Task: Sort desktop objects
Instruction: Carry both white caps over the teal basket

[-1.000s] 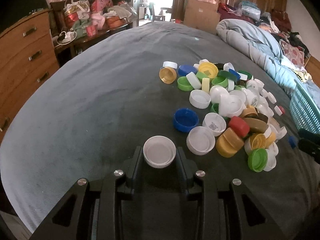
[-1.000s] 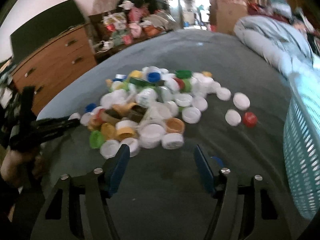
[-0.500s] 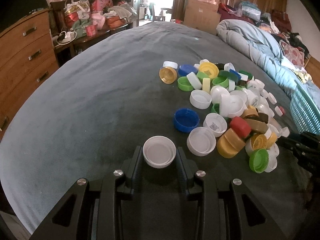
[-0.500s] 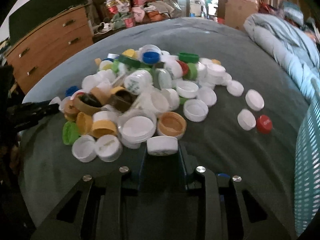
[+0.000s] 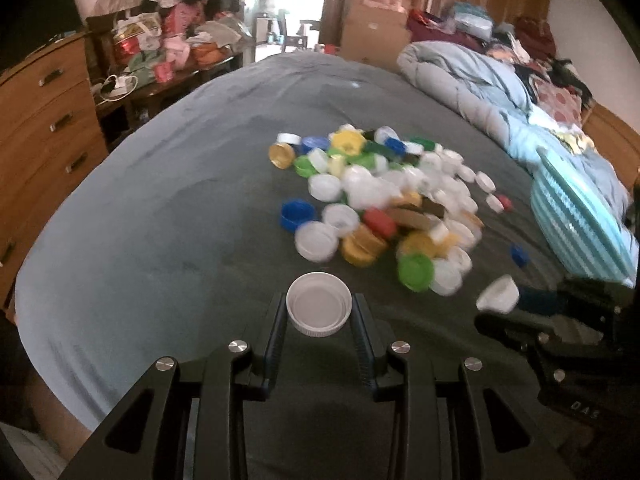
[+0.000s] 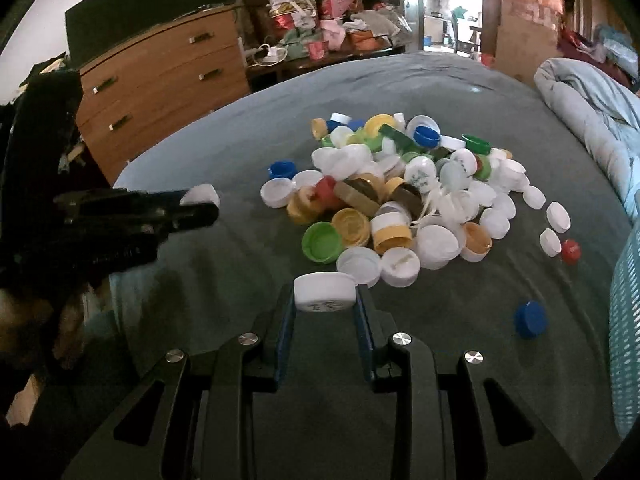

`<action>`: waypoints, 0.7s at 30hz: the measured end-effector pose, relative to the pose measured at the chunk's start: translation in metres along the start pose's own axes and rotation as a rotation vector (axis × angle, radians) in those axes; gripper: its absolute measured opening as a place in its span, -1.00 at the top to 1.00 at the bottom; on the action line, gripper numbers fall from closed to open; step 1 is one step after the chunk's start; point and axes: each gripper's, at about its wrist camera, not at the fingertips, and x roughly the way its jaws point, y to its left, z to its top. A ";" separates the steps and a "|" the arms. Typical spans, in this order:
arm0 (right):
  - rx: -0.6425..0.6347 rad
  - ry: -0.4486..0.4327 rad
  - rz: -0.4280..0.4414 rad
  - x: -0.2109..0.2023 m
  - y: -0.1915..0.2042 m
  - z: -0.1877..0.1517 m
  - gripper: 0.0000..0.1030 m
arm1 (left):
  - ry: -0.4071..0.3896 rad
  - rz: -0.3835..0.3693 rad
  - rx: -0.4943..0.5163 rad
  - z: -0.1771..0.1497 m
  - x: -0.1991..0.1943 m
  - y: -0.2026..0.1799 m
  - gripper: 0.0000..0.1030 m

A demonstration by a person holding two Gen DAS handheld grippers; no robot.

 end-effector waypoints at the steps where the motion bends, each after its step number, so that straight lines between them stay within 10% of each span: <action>1: 0.002 -0.012 -0.006 -0.005 0.000 0.001 0.51 | 0.004 -0.006 -0.003 -0.001 0.000 -0.005 0.34; 21: 0.232 -0.261 -0.301 -0.129 -0.140 0.048 0.51 | -0.147 -0.074 0.213 0.105 -0.028 -0.151 0.34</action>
